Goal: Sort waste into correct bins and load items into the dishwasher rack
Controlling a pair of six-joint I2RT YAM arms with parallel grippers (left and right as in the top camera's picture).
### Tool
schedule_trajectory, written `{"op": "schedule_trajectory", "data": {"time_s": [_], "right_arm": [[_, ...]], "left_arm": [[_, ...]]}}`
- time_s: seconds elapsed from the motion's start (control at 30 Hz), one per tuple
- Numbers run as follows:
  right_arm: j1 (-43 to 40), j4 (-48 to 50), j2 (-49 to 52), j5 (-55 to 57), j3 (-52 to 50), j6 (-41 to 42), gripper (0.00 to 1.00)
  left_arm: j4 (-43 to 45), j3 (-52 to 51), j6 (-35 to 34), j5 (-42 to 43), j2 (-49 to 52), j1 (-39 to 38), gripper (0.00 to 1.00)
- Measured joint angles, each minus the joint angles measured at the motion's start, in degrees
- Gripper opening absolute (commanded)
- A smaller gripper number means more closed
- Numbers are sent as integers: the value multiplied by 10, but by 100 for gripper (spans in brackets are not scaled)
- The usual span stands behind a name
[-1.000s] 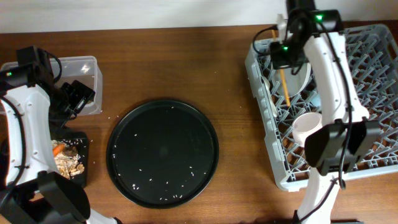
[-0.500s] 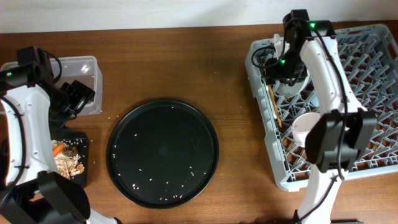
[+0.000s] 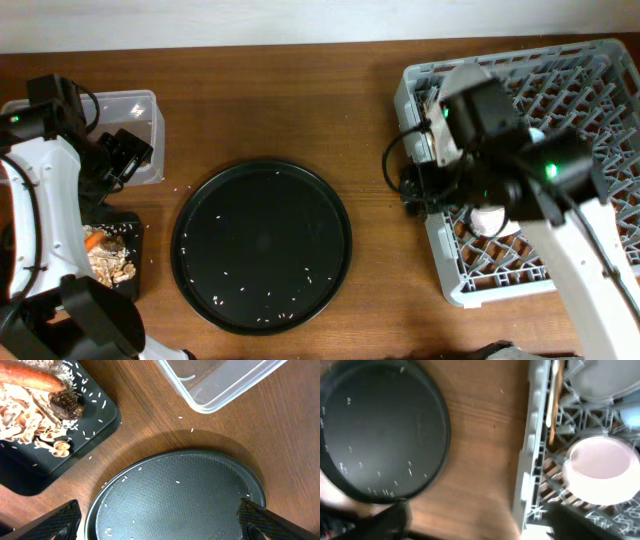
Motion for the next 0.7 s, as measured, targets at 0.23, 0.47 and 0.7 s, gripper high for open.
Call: {"op": "schedule_trajectory", "data": {"time_s": [0.23,0.47,0.7], "right_arm": [[10,-5,-21,5,-40,61,99],[10,-50,-16,5,-43,61,99],[-7,240,-189,2,-223,4,99]], "left_arm": [[1,0,0,0,0,0,99],[1,0,0,0,0,0,99],[0,0,0,0,0,0,99]]}}
